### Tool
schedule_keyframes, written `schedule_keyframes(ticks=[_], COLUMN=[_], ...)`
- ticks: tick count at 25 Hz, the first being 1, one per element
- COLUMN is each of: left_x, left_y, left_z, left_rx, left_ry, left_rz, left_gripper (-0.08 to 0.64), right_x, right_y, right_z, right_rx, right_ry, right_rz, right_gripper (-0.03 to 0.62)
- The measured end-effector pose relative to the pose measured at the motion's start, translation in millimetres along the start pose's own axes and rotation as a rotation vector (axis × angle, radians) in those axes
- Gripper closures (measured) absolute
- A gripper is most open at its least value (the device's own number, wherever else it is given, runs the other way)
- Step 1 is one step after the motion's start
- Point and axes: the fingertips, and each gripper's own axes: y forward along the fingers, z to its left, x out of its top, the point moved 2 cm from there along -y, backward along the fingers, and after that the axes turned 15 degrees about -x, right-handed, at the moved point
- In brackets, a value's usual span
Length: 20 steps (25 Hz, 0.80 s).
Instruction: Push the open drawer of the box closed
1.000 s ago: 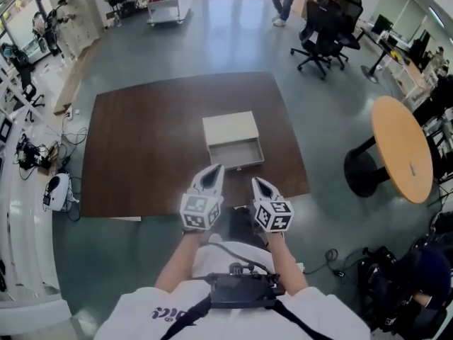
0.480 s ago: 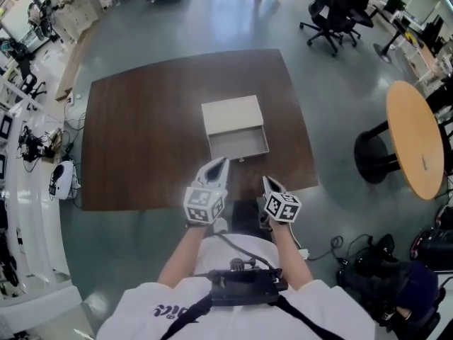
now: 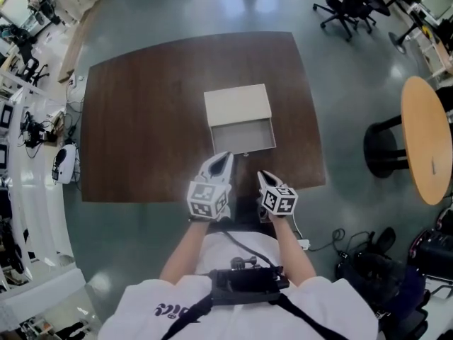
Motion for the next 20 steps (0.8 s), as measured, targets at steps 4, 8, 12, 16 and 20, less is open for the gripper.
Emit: schedule_keyframes(ticks=[4,8,12,16,20], left_x=[-9.1,-17.3,-13.8,-13.2,-15.1], left_y=[5.7,10.0,13.9,23.6,30.7], left_z=[12.5,22.8,28.4,32.0,37.1], left_rx=[0.022,0.033,0.022,0.027,0.037], left_ry=[-0.023,-0.081,-0.134,-0.129,-0.124], left_rz=[0.020,0.021,-0.005,0.007,0.028], left_gripper=[0.551,0.551,0.551,0.551,0.551], right_x=[0.4,1.7,5.6,10.0,17.4], right_y=[21.8,42.2,58.7,75.5,93.1], right_z=[8.5,17.2,29.5,29.0,26.3], right_rx=[-0.002,0.036,0.069,0.072,0.053], right_ry=[-0.063,-0.041,-0.005,0.044,0.042], right_rz=[0.027,0.049,0.064,0.094,0.113], right_gripper=[0.556,0.527,0.483,0.483,0.485])
